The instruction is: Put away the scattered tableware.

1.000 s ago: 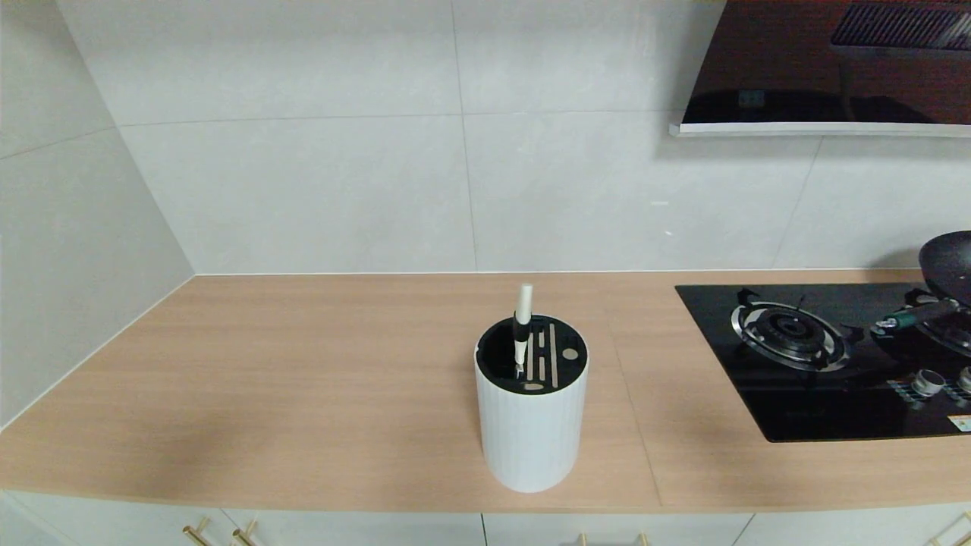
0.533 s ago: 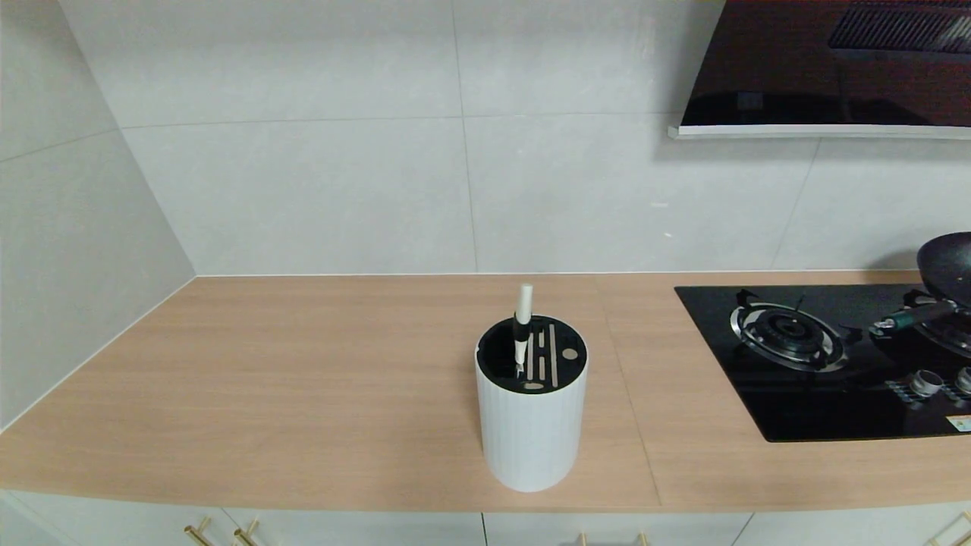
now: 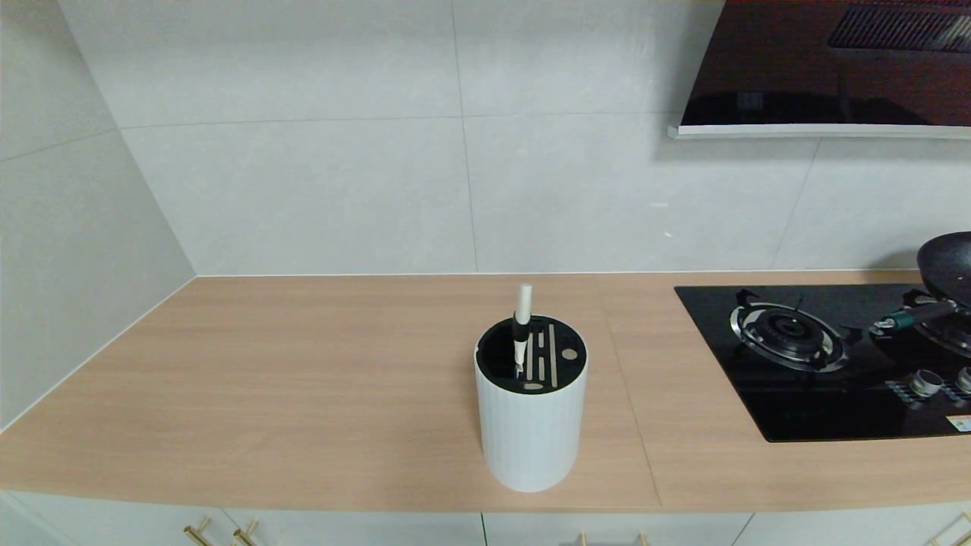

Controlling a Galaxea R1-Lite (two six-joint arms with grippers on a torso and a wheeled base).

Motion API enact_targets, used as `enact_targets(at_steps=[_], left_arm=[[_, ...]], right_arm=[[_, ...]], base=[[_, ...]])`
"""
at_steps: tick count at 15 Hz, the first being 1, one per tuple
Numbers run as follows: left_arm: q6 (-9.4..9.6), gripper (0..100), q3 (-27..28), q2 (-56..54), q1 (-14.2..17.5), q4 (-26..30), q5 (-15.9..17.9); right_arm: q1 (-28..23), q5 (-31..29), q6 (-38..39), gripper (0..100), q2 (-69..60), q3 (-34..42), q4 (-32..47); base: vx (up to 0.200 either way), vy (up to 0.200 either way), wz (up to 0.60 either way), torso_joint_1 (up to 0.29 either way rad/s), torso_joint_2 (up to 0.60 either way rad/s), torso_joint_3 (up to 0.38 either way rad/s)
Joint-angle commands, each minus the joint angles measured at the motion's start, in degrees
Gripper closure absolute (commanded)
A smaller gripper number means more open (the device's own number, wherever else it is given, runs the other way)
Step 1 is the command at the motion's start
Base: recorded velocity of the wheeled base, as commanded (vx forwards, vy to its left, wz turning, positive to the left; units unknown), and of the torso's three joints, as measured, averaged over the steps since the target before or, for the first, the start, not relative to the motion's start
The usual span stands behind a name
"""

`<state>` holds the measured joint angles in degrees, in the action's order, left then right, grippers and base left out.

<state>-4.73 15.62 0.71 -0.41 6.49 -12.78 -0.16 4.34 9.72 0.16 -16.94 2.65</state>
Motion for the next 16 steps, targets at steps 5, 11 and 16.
enact_targets(at_steps=[5,11,16], left_arm=[[4.38,0,-15.62,-0.71,0.24,-7.63,9.26],[10.88,0,-15.62,-0.71,0.24,-6.22,14.18],[9.56,0,-15.62,-0.71,0.24,-6.22,14.27]], right_arm=[[-0.02,-12.34,-12.88,0,-0.07,16.94,-6.34],[-0.02,-6.89,-9.36,0,0.02,16.59,-1.24],[-0.02,-5.04,-10.68,0,0.02,16.94,-2.73]], base=[[0.0,0.0,0.0,0.0,0.0,0.0],[0.0,0.0,0.0,0.0,0.0,0.0],[0.0,0.0,0.0,0.0,0.0,0.0]])
